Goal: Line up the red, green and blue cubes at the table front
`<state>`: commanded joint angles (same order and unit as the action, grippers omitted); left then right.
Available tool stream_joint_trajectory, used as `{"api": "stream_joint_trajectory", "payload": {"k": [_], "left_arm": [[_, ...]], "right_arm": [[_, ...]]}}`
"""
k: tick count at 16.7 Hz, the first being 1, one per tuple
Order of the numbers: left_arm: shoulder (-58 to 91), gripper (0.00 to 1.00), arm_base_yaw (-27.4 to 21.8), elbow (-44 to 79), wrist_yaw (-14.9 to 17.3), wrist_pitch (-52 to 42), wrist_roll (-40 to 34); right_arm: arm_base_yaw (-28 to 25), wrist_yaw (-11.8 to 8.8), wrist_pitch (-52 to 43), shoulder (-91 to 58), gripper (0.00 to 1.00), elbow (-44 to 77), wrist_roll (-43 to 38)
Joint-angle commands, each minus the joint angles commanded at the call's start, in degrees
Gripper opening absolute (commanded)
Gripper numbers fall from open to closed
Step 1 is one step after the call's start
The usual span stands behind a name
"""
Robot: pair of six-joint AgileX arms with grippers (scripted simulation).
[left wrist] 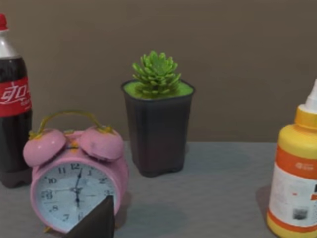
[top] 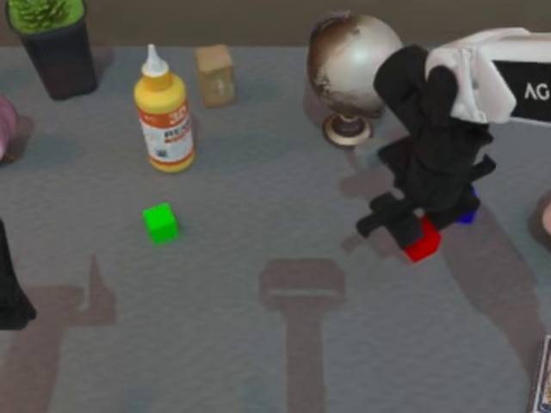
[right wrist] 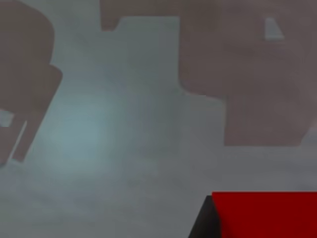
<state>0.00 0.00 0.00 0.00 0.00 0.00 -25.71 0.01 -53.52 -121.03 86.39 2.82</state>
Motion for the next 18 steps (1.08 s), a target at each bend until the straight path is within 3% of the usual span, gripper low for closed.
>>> {"api": "stream_joint_trajectory", "payload": {"k": [7, 10, 14, 18], "left_arm": [[0.0, 1.00, 0.0, 0.0, 0.0, 0.0, 0.0], [0.0, 1.00, 0.0, 0.0, 0.0, 0.0, 0.0], [0.0, 1.00, 0.0, 0.0, 0.0, 0.0, 0.0], [0.0, 1.00, 0.0, 0.0, 0.0, 0.0, 0.0]], "right_arm": [[0.1, 0.0, -2.5, 1.5, 0.00, 1.5, -0.1], [-2.4, 0.2, -3.6, 0.3, 0.00, 3.5, -3.9], [-9.4, 0.7, -6.5, -2.8, 0.00, 8.9, -16.7], [-18.4, 1.2, -10.3, -6.1, 0.00, 14.6, -35.0]]}}
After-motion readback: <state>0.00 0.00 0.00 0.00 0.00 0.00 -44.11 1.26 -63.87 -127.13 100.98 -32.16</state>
